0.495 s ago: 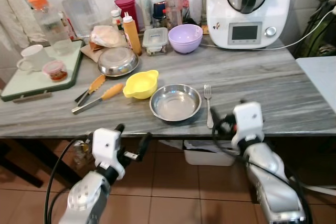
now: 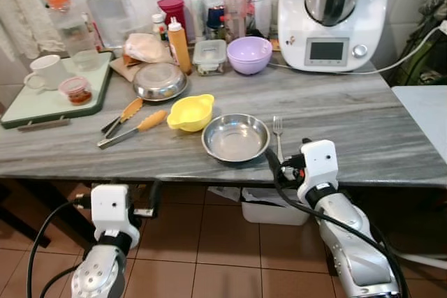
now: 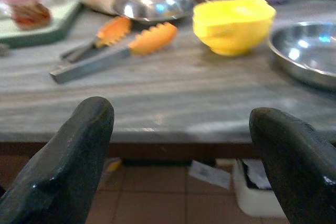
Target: Setting the table
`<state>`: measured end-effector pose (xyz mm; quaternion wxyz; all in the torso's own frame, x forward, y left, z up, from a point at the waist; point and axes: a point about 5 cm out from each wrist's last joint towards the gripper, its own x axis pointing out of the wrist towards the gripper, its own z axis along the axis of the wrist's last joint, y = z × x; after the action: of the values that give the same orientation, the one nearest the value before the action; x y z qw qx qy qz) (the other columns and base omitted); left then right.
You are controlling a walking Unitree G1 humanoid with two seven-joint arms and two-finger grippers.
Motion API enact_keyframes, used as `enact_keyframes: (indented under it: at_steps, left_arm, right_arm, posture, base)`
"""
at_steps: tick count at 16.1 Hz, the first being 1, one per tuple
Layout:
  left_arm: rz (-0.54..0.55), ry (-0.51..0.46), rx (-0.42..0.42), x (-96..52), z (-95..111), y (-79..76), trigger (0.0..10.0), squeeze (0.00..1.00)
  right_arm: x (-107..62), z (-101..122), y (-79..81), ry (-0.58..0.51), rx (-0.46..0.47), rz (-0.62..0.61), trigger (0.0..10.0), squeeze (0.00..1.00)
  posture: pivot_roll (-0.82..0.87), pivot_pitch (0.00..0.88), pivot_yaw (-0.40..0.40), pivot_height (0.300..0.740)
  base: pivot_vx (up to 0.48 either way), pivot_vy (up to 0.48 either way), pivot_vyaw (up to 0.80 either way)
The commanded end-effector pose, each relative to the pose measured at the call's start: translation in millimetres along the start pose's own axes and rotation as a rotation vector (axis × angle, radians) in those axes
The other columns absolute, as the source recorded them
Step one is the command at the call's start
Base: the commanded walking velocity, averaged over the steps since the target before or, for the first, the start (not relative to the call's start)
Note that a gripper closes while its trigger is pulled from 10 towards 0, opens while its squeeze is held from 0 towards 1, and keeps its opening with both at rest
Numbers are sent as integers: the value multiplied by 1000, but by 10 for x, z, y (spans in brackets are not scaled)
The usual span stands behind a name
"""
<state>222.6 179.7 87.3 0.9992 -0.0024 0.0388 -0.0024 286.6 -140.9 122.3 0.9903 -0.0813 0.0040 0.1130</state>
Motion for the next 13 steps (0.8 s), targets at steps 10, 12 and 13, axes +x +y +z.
enact_keyframes:
  at_steps: [10, 12, 13]
  left_arm:
    - [95, -34, 22, 138, 30, 38, 10000, 0]
    - [99, -36, 23, 152, 37, 28, 10000, 0]
    - [94, -35, 31, 158, 35, 15, 10000, 0]
  right_arm:
    - [102, 112, 38, -61, 16, 22, 10000, 0]
    - [112, 141, 39, -85, 1, 31, 10000, 0]
    - [129, 154, 43, -90, -4, 37, 10000, 0]
  posture:
    - [-96, 0, 79, 740]
    - [-100, 0, 80, 740]
    - [-104, 0, 78, 740]
  base:
    - [0, 0, -135]
    - [0, 0, -778]
    - [0, 0, 0]
